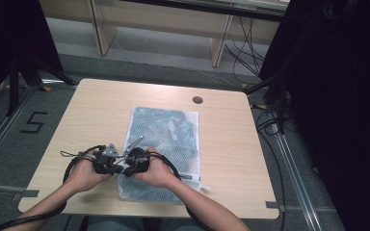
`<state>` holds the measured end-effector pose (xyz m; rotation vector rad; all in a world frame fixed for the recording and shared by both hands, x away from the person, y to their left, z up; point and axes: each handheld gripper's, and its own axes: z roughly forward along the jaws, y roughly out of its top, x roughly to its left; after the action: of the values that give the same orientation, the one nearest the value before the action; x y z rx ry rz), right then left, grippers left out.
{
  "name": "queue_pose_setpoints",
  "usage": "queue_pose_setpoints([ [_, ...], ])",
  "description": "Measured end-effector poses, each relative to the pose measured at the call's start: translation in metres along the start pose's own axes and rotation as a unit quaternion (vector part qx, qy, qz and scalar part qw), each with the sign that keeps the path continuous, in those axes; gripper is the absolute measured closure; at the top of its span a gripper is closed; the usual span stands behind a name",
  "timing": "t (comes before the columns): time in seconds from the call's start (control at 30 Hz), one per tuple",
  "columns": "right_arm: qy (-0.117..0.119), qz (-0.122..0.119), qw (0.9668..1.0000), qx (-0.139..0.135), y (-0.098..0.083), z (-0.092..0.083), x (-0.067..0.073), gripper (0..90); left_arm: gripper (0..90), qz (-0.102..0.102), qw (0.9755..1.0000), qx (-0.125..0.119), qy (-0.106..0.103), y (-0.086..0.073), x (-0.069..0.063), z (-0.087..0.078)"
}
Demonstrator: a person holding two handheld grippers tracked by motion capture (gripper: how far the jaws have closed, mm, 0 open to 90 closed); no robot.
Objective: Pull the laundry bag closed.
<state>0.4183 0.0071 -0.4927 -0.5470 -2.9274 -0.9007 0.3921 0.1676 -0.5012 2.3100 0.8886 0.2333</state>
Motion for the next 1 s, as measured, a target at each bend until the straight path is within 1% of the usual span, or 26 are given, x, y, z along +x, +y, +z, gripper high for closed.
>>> queue_pose_setpoints([
  [0.03,0.001,0.004,1.0000,0.000,0.0000,-0.0003,0.0002,87.2,90.0,-0.012,0.9998,-0.012,-0.004,-0.0009,0.0006,0.0013],
  [0.07,0.001,0.004,1.0000,0.000,0.0000,-0.0003,0.0002,87.2,89.9,-0.012,0.9998,-0.012,-0.004,-0.0009,0.0006,0.0013],
  [0.1,0.003,-0.007,1.0000,-0.002,0.0005,-0.0006,-0.0003,87.2,90.0,-0.016,0.9998,-0.012,-0.005,-0.0011,0.0005,0.0016],
  [0.13,0.003,-0.006,1.0000,-0.002,0.0006,-0.0007,-0.0001,87.2,90.0,-0.008,0.9999,-0.012,-0.005,-0.0010,0.0004,0.0011],
  [0.23,0.000,-0.002,1.0000,-0.002,0.0005,-0.0004,0.0004,87.2,89.9,-0.010,0.9998,-0.014,-0.004,-0.0007,-0.0007,0.0016],
  [0.37,0.006,-0.002,1.0000,-0.002,-0.0002,-0.0007,-0.0004,87.2,90.0,-0.011,0.9998,-0.012,-0.007,-0.0012,0.0003,0.0010],
  [0.4,0.009,0.005,0.9999,0.000,-0.0008,-0.0027,-0.0004,87.2,90.0,0.017,0.9997,0.014,-0.004,0.0000,0.0039,-0.0024],
  [0.43,0.009,0.005,0.9999,0.000,-0.0008,-0.0027,-0.0004,87.2,90.0,0.017,0.9997,0.014,-0.004,0.0000,0.0039,-0.0024],
  [0.47,0.008,0.008,0.9999,0.001,-0.0015,-0.0038,-0.0001,87.2,90.0,-0.011,0.9998,-0.013,-0.005,-0.0007,-0.0003,0.0015],
  [0.5,0.008,0.002,1.0000,-0.001,-0.0016,-0.0044,-0.0010,87.2,90.0,-0.011,0.9998,-0.013,-0.005,-0.0007,-0.0003,0.0015],
  [0.53,0.010,0.010,0.9999,0.001,-0.0020,-0.0054,-0.0002,87.2,90.0,-0.009,0.9999,-0.012,-0.006,-0.0007,-0.0002,0.0015],
  [0.57,0.009,0.011,0.9999,0.001,-0.0020,-0.0059,-0.0006,87.2,90.0,-0.008,0.9999,-0.011,-0.006,-0.0007,0.0002,0.0011],
  [0.6,0.010,0.007,0.9999,0.000,-0.0016,-0.0057,-0.0011,87.2,90.0,0.016,0.9998,0.014,-0.006,0.0000,0.0041,-0.0023],
  [0.63,0.008,-0.002,1.0000,-0.002,-0.0011,-0.0055,-0.0022,87.2,90.0,0.016,0.9998,0.014,-0.006,0.0000,0.0041,-0.0023],
  [0.67,0.008,-0.002,1.0000,-0.002,-0.0011,-0.0055,-0.0022,87.2,90.0,0.033,0.9990,0.028,-0.008,0.0005,0.0061,-0.0043],
  [0.7,0.008,-0.004,1.0000,-0.003,-0.0010,-0.0050,-0.0023,87.2,90.0,0.023,0.9995,0.021,-0.006,0.0003,0.0049,-0.0033],
  [0.73,0.013,0.000,0.9999,0.003,-0.0012,-0.0058,-0.0014,87.2,90.0,0.032,0.9989,0.033,-0.011,0.0003,0.0071,-0.0048],
  [0.77,0.010,0.002,0.9999,0.001,-0.0010,-0.0055,-0.0015,87.2,90.0,0.021,0.9996,0.019,-0.010,-0.0004,0.0060,-0.0033],
  [0.83,0.010,0.000,1.0000,-0.001,-0.0010,-0.0051,-0.0019,87.2,90.0,0.017,0.9997,0.014,-0.012,-0.0009,0.0062,-0.0027],
  [0.87,0.011,0.002,0.9999,-0.001,-0.0009,-0.0053,-0.0019,87.2,90.0,0.017,0.9996,0.017,-0.015,-0.0008,0.0068,-0.0029],
  [0.9,0.009,0.001,1.0000,-0.001,-0.0009,-0.0049,-0.0011,86.9,90.0,0.012,0.9996,0.019,-0.017,-0.0011,0.0072,-0.0033],
  [1.0,0.006,-0.001,1.0000,-0.008,-0.0014,-0.0042,-0.0016,86.7,90.0,0.014,0.9996,0.019,-0.015,-0.0007,0.0069,-0.0033],
])
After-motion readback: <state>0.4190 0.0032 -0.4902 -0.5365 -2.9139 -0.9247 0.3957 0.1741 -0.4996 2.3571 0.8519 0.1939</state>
